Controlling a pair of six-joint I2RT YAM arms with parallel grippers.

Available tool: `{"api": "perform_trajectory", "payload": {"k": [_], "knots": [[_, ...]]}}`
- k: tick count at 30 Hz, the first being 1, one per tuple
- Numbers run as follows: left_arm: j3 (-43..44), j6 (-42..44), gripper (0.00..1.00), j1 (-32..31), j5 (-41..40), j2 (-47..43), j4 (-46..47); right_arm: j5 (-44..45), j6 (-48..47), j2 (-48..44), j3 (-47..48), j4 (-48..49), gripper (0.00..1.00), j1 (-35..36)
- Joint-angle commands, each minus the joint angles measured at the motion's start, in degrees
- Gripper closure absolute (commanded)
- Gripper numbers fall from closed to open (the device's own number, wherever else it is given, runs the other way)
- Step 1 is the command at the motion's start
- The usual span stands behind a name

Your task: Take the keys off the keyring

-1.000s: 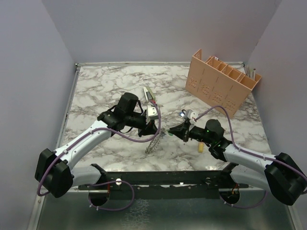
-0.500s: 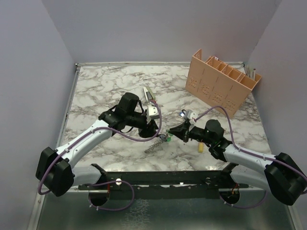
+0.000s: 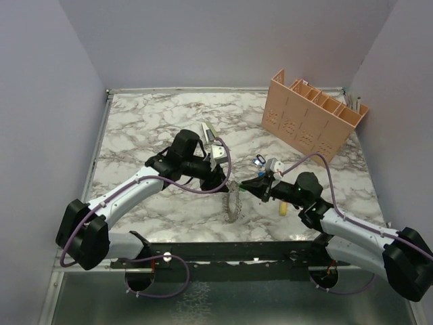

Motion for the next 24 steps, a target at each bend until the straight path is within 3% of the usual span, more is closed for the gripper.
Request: {"api": "perform_trajectory", "payload": {"k": [1, 11, 15, 20, 24], "knots": [[-1.2, -5.2, 0.54, -0.6, 1.5, 1.0, 5.3, -1.2, -1.4, -3.0, -1.1, 0.3, 0.99, 0.2], [-2.9, -11.5, 0.54, -4.0, -1.4, 4.5, 12.3, -1.0, -2.4, -5.0, -1.4, -0.6, 1.00, 0.2], [-1.9, -15.3, 0.59, -4.0, -5.4, 8.6, 13.9, -0.5, -2.9, -5.6, -1.5, -1.1, 1.00, 0.2], [-0.3, -17.2, 0.62, -4.0, -14.0, 9.4, 11.8, 2.2, -3.7, -7.4, -1.9, -2.9, 0.99, 0.3], [-0.1, -20.5, 0.57, -3.6, -25.9, 6.9, 10.1, 3.9, -3.4, -8.9, -2.5, -3.0, 0.99, 0.2]]}}
